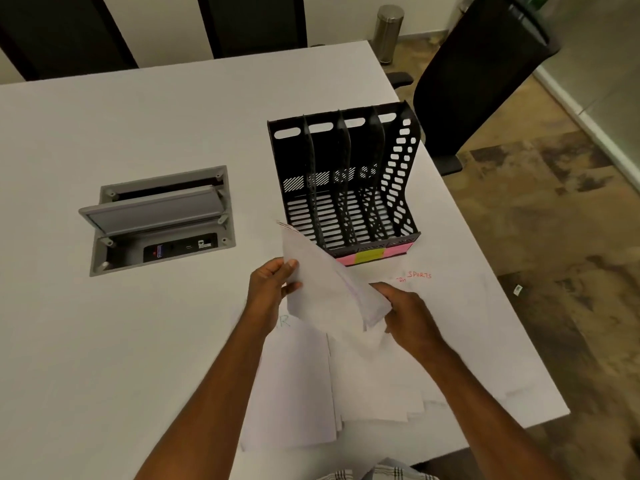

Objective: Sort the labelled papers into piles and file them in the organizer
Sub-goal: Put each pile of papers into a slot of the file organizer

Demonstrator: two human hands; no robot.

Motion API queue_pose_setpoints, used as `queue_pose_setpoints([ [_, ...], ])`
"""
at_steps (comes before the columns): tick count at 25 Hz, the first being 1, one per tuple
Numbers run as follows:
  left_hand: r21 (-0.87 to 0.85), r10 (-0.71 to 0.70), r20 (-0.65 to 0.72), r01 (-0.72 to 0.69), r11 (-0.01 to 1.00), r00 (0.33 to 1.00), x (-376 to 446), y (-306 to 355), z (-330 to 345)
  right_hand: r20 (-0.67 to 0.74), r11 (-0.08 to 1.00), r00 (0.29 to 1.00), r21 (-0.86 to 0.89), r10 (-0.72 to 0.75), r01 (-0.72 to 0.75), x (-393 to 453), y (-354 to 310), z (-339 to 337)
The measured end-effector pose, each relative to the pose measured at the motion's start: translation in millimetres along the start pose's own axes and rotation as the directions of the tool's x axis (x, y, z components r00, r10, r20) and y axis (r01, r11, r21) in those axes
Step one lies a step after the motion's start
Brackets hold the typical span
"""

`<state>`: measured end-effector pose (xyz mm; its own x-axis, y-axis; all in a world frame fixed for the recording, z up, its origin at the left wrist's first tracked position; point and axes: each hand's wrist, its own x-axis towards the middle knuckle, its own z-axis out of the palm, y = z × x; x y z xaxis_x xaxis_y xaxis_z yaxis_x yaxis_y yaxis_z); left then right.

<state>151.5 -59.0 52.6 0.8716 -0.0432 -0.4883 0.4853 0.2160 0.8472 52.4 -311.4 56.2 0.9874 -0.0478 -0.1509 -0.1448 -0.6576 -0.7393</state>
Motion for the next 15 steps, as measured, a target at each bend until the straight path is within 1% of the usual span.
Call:
queue_pose_setpoints([
  [1,0.001,0.010,-0.023,-0.010,1.000,1.000,4,-2,8,0.003,0.994,1.000,0.110,0.021,-0.021,3,4,-7],
  [2,0.017,0.028,-0.049,-0.027,0.999,0.998,7,-3,14,-0.030,0.972,0.999,0.231,0.045,-0.037,6,7,-13],
  [3,0.045,0.046,-0.074,-0.043,0.998,0.996,12,-5,19,-0.100,0.941,0.992,0.337,0.077,-0.039,8,8,-20],
  [5,0.152,0.075,-0.108,-0.058,0.987,0.991,21,-9,26,-0.274,0.861,0.947,0.509,0.170,-0.008,16,7,-34],
  [6,0.228,0.095,-0.110,-0.068,0.971,0.989,24,-12,30,-0.344,0.818,0.917,0.574,0.200,0.036,22,7,-41],
  [7,0.316,0.126,-0.097,-0.089,0.944,0.987,28,-15,33,-0.409,0.794,0.886,0.603,0.220,0.081,30,9,-47],
  [8,0.410,0.163,-0.066,-0.122,0.904,0.984,31,-19,36,-0.463,0.797,0.858,0.593,0.222,0.114,38,9,-53],
  [9,0.502,0.197,-0.026,-0.158,0.850,0.980,36,-23,39,-0.511,0.829,0.833,0.545,0.212,0.123,47,9,-58],
  [11,0.646,0.230,0.056,-0.211,0.734,0.972,44,-29,45,-0.575,0.912,0.805,0.394,0.147,0.115,67,4,-66],
  [13,0.719,0.257,0.128,-0.268,0.642,0.958,51,-34,49,-0.610,0.954,0.787,0.279,0.090,0.107,90,1,-66],
  [15,0.751,0.299,0.171,-0.320,0.577,0.939,55,-38,52,-0.619,0.961,0.779,0.262,0.098,0.088,114,-1,-60],
])
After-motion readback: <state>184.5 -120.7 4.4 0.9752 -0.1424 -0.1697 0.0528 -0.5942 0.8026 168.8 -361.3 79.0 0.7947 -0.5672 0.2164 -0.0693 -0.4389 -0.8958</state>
